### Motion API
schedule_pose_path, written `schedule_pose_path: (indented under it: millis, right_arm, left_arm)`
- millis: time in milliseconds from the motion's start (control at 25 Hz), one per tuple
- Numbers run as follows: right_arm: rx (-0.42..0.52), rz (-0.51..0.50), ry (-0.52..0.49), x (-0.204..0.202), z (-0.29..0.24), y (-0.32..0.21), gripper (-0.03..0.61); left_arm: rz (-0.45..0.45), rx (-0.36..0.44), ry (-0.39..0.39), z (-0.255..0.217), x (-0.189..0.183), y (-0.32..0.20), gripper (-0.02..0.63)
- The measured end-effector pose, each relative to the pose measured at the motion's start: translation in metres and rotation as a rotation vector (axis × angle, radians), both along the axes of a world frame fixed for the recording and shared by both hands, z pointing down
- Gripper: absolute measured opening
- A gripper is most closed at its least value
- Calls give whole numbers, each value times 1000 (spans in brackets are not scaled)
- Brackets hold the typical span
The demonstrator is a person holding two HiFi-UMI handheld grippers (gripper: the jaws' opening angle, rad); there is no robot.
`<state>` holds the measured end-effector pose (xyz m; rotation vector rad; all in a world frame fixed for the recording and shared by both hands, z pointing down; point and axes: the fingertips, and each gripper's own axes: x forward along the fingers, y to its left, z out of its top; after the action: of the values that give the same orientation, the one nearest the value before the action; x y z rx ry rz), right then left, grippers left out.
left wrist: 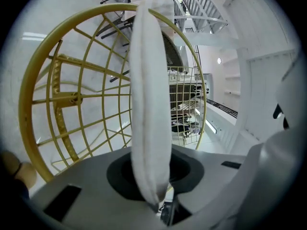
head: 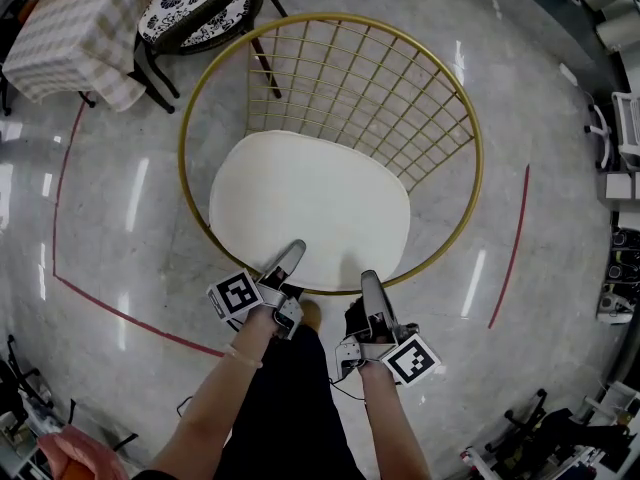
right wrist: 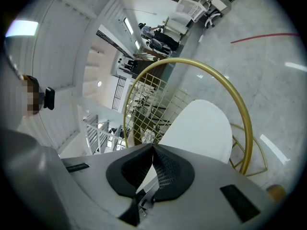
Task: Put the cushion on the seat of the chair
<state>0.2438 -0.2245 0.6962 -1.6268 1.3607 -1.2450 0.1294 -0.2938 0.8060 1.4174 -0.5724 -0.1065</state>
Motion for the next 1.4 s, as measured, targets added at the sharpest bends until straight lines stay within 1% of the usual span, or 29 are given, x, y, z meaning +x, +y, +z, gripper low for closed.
schedule_pose_path:
  millis: [80,200,320,440,560,640,720,800,880,920,1000,1040,1400]
  right_arm:
    - [5,3,-3,1,-1,-1,-11]
    - [6,7,-10,1,-1,-1,-11]
    - [6,9,-13,2,-1,0,-11]
    - [8,12,-10,2,-3,1,-11]
    - [13,13,-16,1,-5,0,-11]
    - [18,11,-17,-1,-6,0,-11]
    - [24,10,-19,-2,-8,0,-11]
    - [31,9,-19,-4,-11,-1,-11]
    - [36,6,-16,-5,-13,-1,-11]
    - [38,6,-14,-5,-15,-1,-11]
    - [42,8,-13,-5,-17,1,-11]
    - [45,10,-13,-5,-19,3,-11]
    - [49,27,-13,-7,-24,18,-11]
  left_arm:
    - [-18,-13,11,2,2,-1,86]
    - [-28,-56,-35,9,0,0,92]
    - [-72,-81,-39,12,-1,-5,112]
    - [-129,-129,-47,14,-4,-8,199]
    - [-171,-173,-53,13,-6,-11,323]
    - [-169,-181,-91,12,-6,-11,395]
    - [-155,-185,-137,10,-5,-9,448]
    - [-148,-197,-175,8,-5,-6,466]
    - [-141,-220,-224,9,-7,0,470]
    - [-134,-234,-253,11,-9,4,492]
    - [-123,-258,-300,14,-12,13,492]
    - [-118,-264,-310,14,-13,17,492]
    - [-96,-295,-288,8,-23,46,494]
